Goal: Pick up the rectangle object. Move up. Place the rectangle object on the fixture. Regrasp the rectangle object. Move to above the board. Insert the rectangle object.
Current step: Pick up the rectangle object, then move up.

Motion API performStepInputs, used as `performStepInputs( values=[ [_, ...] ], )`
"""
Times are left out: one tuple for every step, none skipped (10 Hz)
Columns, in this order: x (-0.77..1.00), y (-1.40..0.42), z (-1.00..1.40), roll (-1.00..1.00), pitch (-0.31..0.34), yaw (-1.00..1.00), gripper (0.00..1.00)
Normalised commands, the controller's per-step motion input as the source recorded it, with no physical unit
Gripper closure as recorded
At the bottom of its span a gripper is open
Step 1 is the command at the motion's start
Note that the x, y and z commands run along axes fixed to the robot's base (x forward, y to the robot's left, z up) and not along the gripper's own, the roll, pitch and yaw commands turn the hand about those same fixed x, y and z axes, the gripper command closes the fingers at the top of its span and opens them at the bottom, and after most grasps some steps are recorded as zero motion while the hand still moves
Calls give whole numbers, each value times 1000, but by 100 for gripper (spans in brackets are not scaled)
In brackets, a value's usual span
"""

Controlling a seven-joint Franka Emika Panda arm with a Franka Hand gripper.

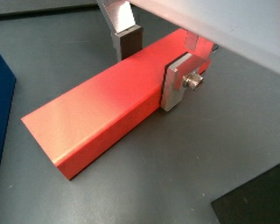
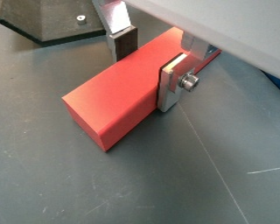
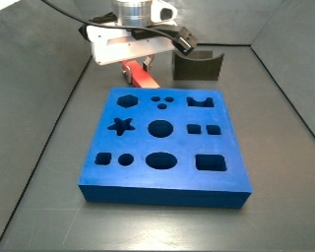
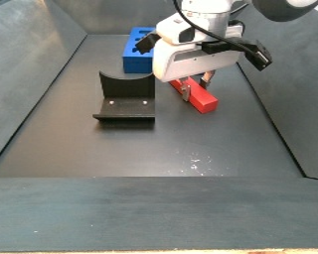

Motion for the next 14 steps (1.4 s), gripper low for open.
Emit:
performStepInputs(
  values=[
    [0, 0, 0, 0, 0, 0, 100],
    [0, 0, 0, 0, 0, 0, 100],
    [0, 0, 0, 0, 0, 0, 100],
    [0, 0, 0, 0, 0, 0, 100],
    [0, 0, 0, 0, 0, 0, 100],
    [0, 0, 0, 0, 0, 0, 100],
    [0, 0, 0, 0, 0, 0, 100],
    [0, 0, 0, 0, 0, 0, 100],
    [0, 0, 1000, 0, 0, 0, 100],
    [-62, 43, 989, 11, 32, 20, 100],
    [-64, 41, 928, 20, 35, 14, 100],
    [-47, 28, 784, 39, 40, -1, 100],
    [-32, 23, 669, 55, 51, -10, 100],
    [-23, 19, 510, 76, 58, -15, 100]
  ],
)
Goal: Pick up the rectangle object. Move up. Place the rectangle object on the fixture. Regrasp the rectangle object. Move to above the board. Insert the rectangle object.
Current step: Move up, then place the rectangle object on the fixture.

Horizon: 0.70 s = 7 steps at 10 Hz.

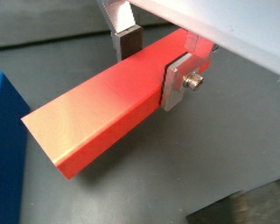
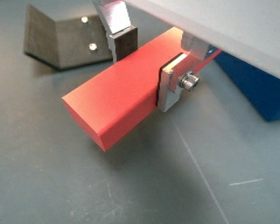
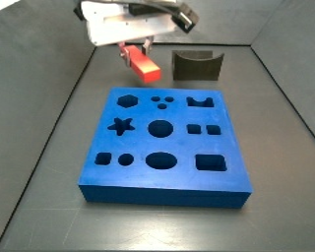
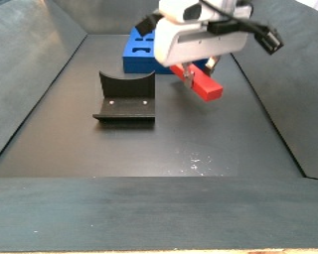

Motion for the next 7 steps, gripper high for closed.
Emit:
performStepInputs(
  values=[
    [-24, 16, 430, 85, 61, -15, 100],
    [-27, 12, 273, 104, 58, -13, 100],
    [0, 0, 1000, 0, 0, 0, 100],
    [8, -6, 1000, 14, -9, 15, 100],
    [-5, -3, 1000, 21, 15, 14, 100],
    [-11, 2, 1000, 39, 34, 9, 100],
    [-17, 5, 1000, 56, 40, 3, 100]
  ],
)
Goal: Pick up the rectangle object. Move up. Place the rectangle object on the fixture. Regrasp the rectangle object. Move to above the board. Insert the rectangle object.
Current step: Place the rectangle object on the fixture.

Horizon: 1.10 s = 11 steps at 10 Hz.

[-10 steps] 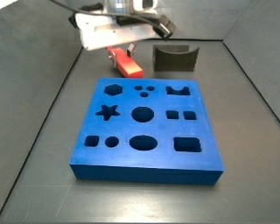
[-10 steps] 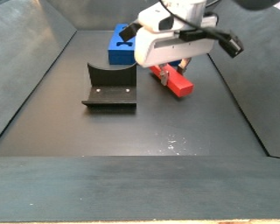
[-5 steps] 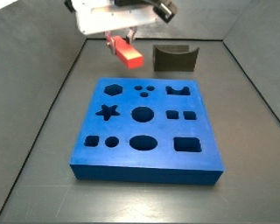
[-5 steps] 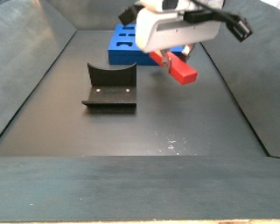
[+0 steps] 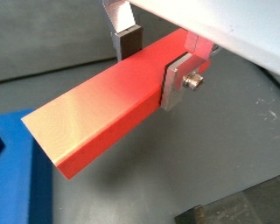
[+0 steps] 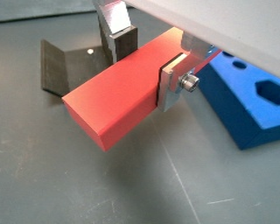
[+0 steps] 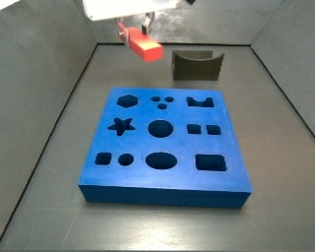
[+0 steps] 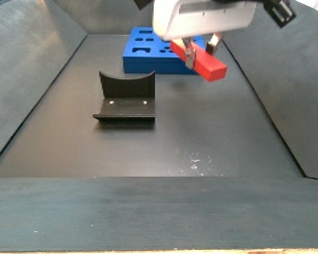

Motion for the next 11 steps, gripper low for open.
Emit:
performStepInputs(
  values=[
    [-23, 9, 1000, 81, 46, -3, 100],
    [-26, 10, 1000, 91, 50, -1, 100],
    [-27, 8, 979, 105, 54, 9, 100],
    [-23, 8, 853, 113, 58, 15, 100],
    [-17, 8, 690, 125, 65, 23, 100],
    [-13, 6, 568, 133, 73, 28, 100],
    [-5, 2, 407, 135, 83, 33, 100],
    [1, 1, 325, 125, 86, 31, 100],
    [1000, -477, 365, 69, -171, -1000, 100],
    [1000, -476, 262, 64, -161, -1000, 100],
    [1000, -320, 171, 70, -144, -1000, 100]
  ],
)
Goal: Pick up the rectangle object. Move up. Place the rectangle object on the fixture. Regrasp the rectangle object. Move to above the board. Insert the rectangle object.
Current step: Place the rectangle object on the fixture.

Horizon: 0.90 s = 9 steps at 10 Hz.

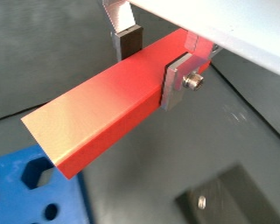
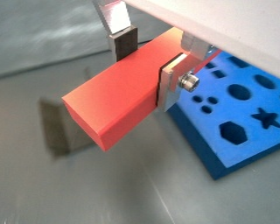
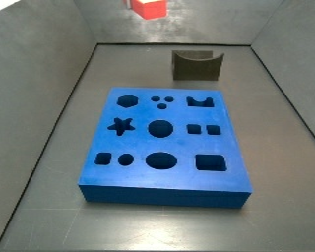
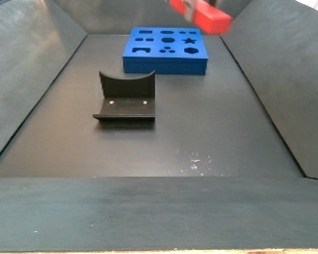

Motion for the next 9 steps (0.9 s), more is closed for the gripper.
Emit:
performStepInputs(
  values=[
    [998, -253, 136, 73, -140, -1000, 100],
    [884, -172, 71, 86, -136, -1000, 100],
    [743, -87, 14, 85, -100, -732, 100],
    [639, -39, -16, 80, -68, -493, 100],
    [500, -26, -22, 71, -26, -275, 100],
    [399, -18, -21, 63, -5, -178, 100],
    [291, -11, -23, 55, 10, -118, 100],
    [1000, 771, -236, -1000, 117, -93, 100],
    [1000, 816, -246, -1000, 120, -90, 100]
  ],
)
